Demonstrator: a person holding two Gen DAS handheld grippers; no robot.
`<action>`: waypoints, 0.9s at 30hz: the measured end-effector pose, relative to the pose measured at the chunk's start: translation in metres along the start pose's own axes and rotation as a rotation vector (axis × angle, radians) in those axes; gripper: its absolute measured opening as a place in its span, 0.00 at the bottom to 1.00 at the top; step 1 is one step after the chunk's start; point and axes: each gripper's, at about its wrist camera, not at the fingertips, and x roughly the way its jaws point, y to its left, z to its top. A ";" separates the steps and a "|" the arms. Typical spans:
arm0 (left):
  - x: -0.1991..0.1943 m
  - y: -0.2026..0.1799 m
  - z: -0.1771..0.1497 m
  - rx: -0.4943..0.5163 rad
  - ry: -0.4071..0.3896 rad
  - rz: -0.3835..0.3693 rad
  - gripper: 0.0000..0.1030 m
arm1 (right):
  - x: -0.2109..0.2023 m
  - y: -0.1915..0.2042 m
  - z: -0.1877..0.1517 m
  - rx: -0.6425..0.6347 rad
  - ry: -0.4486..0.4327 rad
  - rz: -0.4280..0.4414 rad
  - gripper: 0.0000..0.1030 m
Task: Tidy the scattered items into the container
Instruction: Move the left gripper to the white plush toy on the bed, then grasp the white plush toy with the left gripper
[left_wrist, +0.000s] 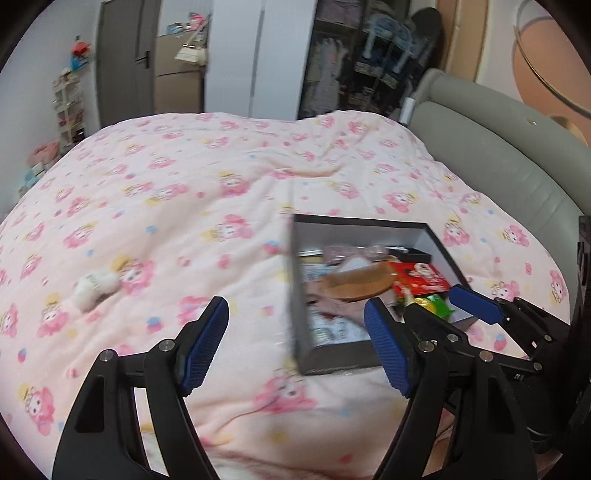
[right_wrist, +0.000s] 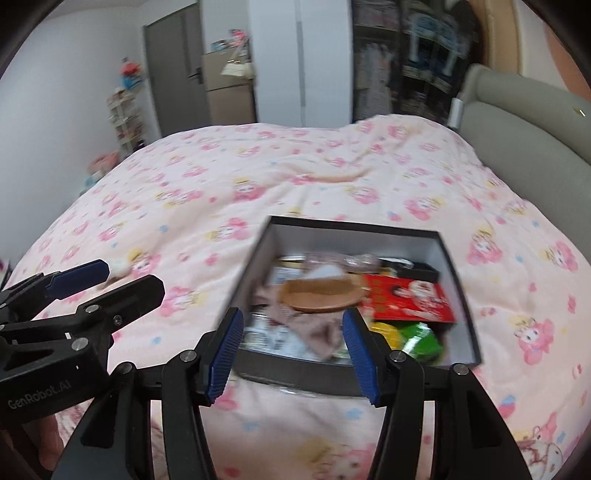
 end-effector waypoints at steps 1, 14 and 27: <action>-0.005 0.016 -0.002 -0.020 -0.004 0.013 0.75 | 0.003 0.011 0.002 -0.011 0.005 0.022 0.51; 0.002 0.237 -0.047 -0.428 0.049 0.101 0.74 | 0.109 0.171 0.045 -0.151 0.136 0.254 0.50; 0.108 0.370 -0.052 -0.743 0.102 0.027 0.62 | 0.269 0.262 0.074 -0.152 0.357 0.436 0.50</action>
